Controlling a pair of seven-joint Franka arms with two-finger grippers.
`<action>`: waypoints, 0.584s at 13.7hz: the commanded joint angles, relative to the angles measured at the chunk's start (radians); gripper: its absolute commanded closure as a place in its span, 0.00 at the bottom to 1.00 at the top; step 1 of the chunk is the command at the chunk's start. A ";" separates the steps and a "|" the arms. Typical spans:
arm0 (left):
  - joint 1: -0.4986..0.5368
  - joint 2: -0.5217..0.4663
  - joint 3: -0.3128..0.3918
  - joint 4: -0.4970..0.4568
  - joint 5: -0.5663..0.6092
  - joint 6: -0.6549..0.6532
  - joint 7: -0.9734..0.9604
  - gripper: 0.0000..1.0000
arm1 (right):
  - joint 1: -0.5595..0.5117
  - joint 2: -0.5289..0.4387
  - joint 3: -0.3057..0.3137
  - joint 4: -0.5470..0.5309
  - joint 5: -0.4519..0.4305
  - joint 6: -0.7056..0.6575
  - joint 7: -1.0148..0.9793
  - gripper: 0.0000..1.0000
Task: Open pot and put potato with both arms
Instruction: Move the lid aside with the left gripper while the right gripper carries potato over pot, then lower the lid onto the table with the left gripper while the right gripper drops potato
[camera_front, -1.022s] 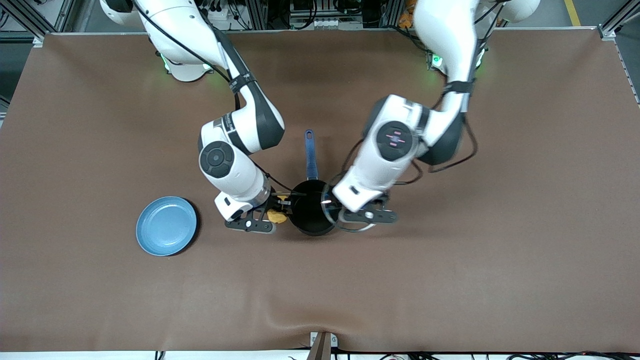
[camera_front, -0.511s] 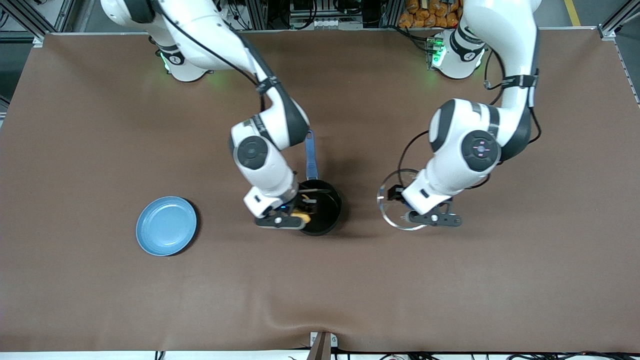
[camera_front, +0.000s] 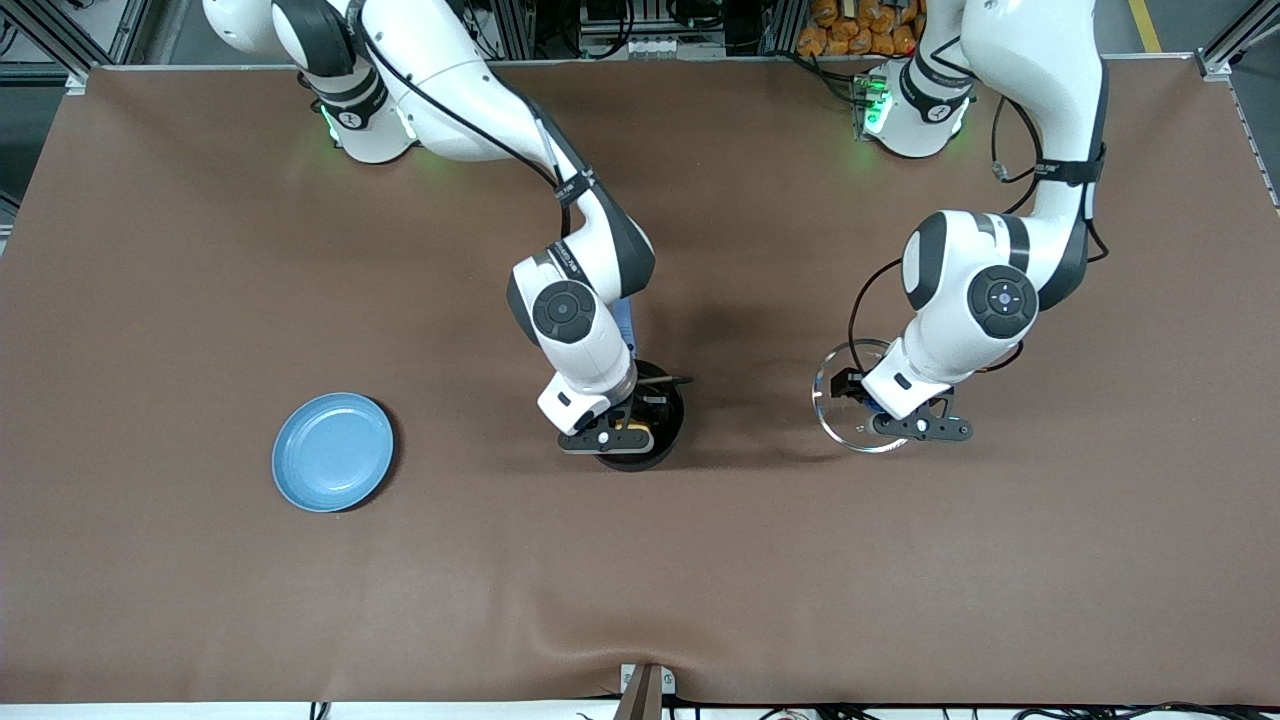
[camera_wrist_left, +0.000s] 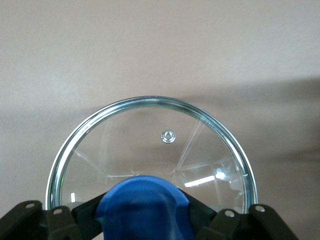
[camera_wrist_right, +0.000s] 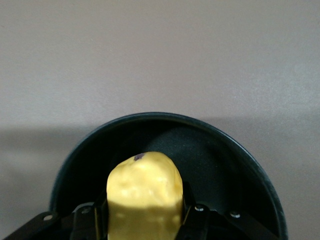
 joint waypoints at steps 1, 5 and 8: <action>0.011 0.015 -0.010 -0.042 0.027 0.074 0.009 0.69 | 0.021 0.052 -0.012 0.033 0.016 -0.008 0.048 1.00; 0.051 0.075 -0.010 -0.068 0.013 0.192 0.090 0.68 | 0.025 0.075 -0.012 0.033 0.019 0.011 0.061 1.00; 0.086 0.110 -0.010 -0.068 0.012 0.240 0.135 0.65 | 0.027 0.081 -0.012 0.033 0.019 0.017 0.070 1.00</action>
